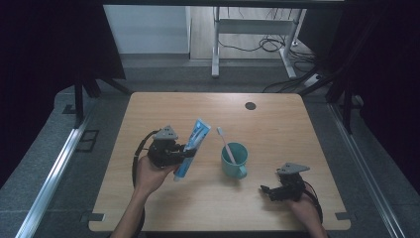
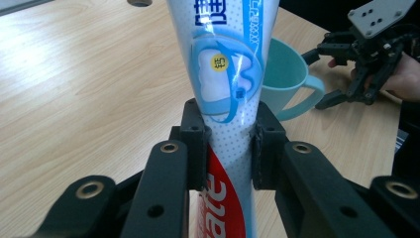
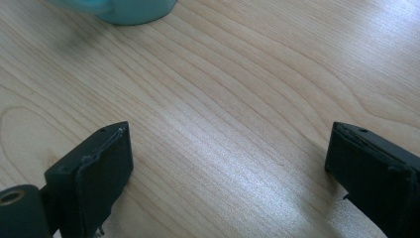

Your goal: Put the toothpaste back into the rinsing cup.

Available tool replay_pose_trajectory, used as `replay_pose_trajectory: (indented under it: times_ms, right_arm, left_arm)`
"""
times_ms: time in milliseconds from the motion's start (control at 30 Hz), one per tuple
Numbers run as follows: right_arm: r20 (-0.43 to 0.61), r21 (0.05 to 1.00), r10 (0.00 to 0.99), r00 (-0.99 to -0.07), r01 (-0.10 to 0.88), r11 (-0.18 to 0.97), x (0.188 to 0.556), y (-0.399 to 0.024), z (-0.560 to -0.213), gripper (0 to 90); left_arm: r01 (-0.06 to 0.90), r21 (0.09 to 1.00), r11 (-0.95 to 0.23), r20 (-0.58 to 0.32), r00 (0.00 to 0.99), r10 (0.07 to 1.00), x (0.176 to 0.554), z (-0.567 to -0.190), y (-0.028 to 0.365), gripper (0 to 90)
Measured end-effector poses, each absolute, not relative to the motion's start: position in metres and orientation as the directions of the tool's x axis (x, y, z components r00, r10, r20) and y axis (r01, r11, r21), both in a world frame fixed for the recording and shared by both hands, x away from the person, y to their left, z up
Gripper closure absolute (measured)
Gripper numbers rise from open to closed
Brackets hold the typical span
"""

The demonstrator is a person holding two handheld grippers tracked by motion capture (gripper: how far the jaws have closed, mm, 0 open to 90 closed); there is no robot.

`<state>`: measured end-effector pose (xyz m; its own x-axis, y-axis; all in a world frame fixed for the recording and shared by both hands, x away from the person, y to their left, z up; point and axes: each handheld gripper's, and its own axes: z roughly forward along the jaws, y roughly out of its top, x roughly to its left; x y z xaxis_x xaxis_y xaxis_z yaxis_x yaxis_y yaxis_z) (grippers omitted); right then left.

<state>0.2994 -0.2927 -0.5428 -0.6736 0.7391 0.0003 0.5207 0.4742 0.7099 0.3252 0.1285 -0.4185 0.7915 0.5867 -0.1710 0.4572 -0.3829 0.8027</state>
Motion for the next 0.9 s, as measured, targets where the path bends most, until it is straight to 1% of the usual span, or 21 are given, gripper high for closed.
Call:
replay_pose_trajectory:
  times_ms: [900]
  right_arm:
    - [0.001, 0.709, 0.739, -0.673, 0.522, 0.474, 0.299, -0.293, -0.543, 4.4]
  left_arm:
    - [0.399, 0.843, -0.361, -0.163, 0.828, 0.537, 0.328, -0.401, 0.089, 72.7]
